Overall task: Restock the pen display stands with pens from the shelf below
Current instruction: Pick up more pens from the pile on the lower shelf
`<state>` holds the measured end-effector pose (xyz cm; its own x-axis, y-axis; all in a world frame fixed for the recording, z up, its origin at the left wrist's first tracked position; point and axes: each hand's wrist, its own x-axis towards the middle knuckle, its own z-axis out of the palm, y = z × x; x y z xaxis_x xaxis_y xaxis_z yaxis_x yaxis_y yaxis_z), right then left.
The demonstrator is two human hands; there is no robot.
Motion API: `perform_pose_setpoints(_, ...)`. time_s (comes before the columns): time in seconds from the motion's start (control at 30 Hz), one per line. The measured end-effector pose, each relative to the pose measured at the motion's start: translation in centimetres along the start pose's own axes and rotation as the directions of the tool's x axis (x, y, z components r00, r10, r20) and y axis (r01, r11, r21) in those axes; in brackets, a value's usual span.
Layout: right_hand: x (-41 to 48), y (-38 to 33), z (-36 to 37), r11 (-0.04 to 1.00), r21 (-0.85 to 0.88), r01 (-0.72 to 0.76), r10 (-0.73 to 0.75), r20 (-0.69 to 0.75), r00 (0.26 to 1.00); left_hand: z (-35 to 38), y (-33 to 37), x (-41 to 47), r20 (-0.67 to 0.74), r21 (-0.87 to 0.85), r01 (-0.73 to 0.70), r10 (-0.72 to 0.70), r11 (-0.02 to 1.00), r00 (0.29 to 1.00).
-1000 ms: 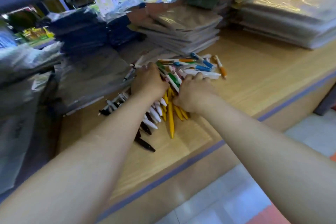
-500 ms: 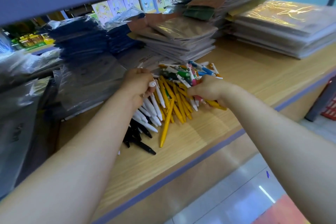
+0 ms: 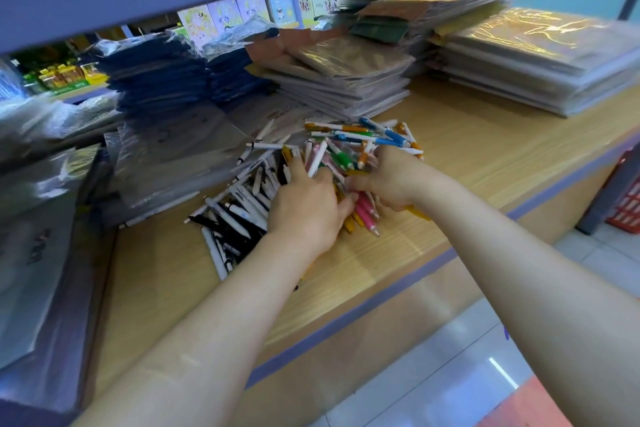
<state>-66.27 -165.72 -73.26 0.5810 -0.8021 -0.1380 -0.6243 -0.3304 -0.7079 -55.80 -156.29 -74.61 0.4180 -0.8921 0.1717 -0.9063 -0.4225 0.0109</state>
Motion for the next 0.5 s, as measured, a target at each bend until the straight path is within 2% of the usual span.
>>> perform_pose_setpoints(0.17, 0.4, 2.0, -0.4, 0.977, 0.180, -0.117, 0.118, 0.004, 0.993, 0.5, 1.3, 0.5, 0.059, 0.126, -0.011, 0.003, 0.992, 0.998)
perform_pose_setpoints(0.27, 0.4, 3.2, -0.5, 0.956, 0.239, -0.170, 0.178, -0.015, 0.984, 0.7, 1.9, 1.4, 0.072, 0.147, -0.010, -0.001, 0.989, 0.997)
perform_pose_setpoints(0.33, 0.2, 3.5, -0.4, 0.936, 0.300, -0.187, 0.189, 0.022, 0.982, 0.6, 2.1, 1.8, 0.070, 0.148, -0.027, 0.016, 0.989, 0.997)
perform_pose_setpoints(0.43, 0.1, 3.8, -0.4, 0.883, 0.419, -0.214, 0.201, 0.076, 0.977, 0.7, 1.9, 2.4, 0.084, 0.093, -0.031, 0.023, 0.995, 0.996)
perform_pose_setpoints(0.5, 0.0, 3.8, -0.6, 0.887, 0.412, -0.207, 0.197, 0.067, 0.978, 0.6, 1.2, 2.9, 0.098, -0.009, -0.020, 0.021, 1.000, 0.995)
